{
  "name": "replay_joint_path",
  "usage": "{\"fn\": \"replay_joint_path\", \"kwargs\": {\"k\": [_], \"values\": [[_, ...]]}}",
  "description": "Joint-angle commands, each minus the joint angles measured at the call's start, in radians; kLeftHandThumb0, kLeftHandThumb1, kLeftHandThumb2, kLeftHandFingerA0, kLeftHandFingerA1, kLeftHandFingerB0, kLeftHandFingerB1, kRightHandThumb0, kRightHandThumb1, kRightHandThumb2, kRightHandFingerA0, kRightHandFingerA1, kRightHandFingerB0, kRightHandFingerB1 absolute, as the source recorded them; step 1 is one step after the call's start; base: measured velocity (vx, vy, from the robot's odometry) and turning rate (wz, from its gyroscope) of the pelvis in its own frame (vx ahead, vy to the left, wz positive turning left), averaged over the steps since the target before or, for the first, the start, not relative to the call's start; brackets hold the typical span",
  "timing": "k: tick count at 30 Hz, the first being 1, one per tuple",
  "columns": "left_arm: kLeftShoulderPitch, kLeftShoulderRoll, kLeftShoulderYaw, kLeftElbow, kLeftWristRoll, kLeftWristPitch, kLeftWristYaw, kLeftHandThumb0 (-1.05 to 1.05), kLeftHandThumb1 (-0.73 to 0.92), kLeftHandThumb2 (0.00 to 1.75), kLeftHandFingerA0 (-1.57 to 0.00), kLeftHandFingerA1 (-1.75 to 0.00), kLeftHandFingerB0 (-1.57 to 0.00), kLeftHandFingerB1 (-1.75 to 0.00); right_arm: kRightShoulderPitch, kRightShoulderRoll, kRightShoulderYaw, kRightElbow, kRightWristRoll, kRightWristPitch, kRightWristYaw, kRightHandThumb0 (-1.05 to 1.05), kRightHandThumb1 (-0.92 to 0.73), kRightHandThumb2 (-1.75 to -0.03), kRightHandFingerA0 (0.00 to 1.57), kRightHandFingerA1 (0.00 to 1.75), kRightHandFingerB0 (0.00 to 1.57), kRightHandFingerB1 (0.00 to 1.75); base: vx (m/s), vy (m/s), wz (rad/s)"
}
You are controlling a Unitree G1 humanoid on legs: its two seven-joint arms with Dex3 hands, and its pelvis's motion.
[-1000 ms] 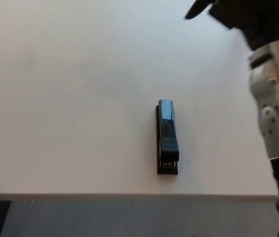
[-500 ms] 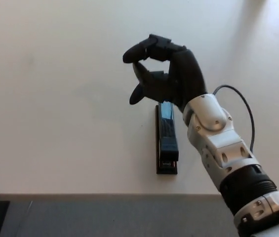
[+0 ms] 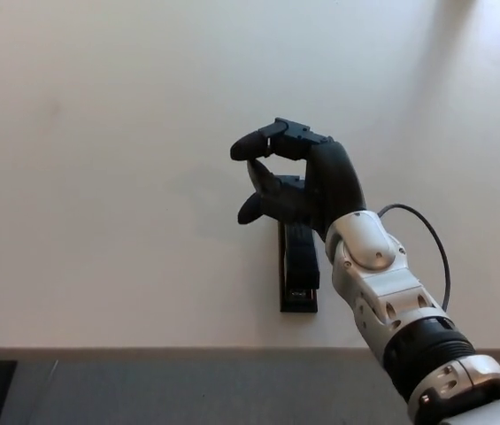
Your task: The robot uses its right hand to press on the stapler that is in the middle of the desk
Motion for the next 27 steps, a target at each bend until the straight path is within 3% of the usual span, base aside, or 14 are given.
{"fn": "replay_joint_path", "kwargs": {"k": [1, 5, 9, 10, 13, 18, 19, 27], "values": [[0.001, 0.016, 0.002, 0.005, -0.005, -0.017, 0.004, -0.39, 0.92, 0.97, -0.03, -0.36, -0.02, -0.29, 0.019, 0.045, -0.027, 0.045, -0.001, -0.043, 0.014, -0.14, -0.79, -0.71, 1.22, 1.00, 0.77, 0.93, 0.00, 0.000, 0.00], [-0.005, 0.026, -0.002, 0.008, 0.000, -0.012, 0.003, -0.41, 0.92, 0.94, -0.03, -0.31, -0.03, -0.27, 0.029, 0.047, -0.058, 0.079, 0.016, -0.063, 0.036, -0.14, -0.74, -0.78, 1.25, 1.05, 0.78, 1.23, 0.00, 0.000, 0.00], [-0.004, 0.022, 0.001, 0.007, -0.004, -0.022, 0.001, -0.41, 0.92, 0.99, -0.02, -0.33, -0.02, -0.30, 0.060, 0.056, -0.055, 0.095, -0.007, -0.048, 0.022, -0.16, -0.68, -0.86, 1.23, 1.11, 0.79, 1.17, 0.00, 0.000, 0.00], [-0.005, 0.023, 0.002, 0.008, -0.004, -0.023, 0.001, -0.36, 0.92, 0.91, -0.06, -0.30, -0.03, -0.28, 0.082, 0.068, -0.058, 0.104, 0.001, -0.052, 0.037, -0.11, -0.67, -0.90, 1.24, 1.10, 0.81, 1.12, 0.00, 0.000, 0.00], [-0.001, 0.017, -0.004, 0.006, 0.001, -0.026, 0.004, -0.41, 0.92, 0.94, -0.04, -0.36, -0.03, -0.30, 0.132, 0.086, -0.047, 0.137, -0.007, -0.055, 0.063, -0.11, -0.71, -0.83, 1.24, 1.09, 0.81, 1.16, 0.00, 0.000, 0.00], [0.013, 0.020, -0.008, 0.011, 0.006, -0.016, 0.018, -0.41, 0.92, 0.93, -0.04, -0.35, -0.03, -0.31, 0.228, 0.110, -0.021, 0.210, -0.030, -0.059, 0.072, -0.10, -0.67, -0.92, 1.20, 1.16, 0.80, 1.18, 0.00, 0.000, 0.00], [0.016, 0.022, -0.008, 0.009, 0.006, -0.016, 0.015, -0.41, 0.92, 0.94, -0.04, -0.34, -0.03, -0.29, 0.240, 0.111, -0.019, 0.222, -0.032, -0.052, 0.069, -0.13, -0.70, -0.83, 1.20, 1.16, 0.81, 1.20, 0.00, 0.000, 0.00], [0.041, 0.018, -0.008, 0.006, 0.002, -0.032, 0.001, -0.38, 0.92, 0.98, -0.02, -0.36, -0.02, -0.30, 0.328, 0.100, 0.032, 0.285, -0.079, -0.018, 0.035, -0.11, -0.71, -0.83, 1.20, 1.12, 0.76, 1.20, 0.00, 0.000, 0.00]]}}
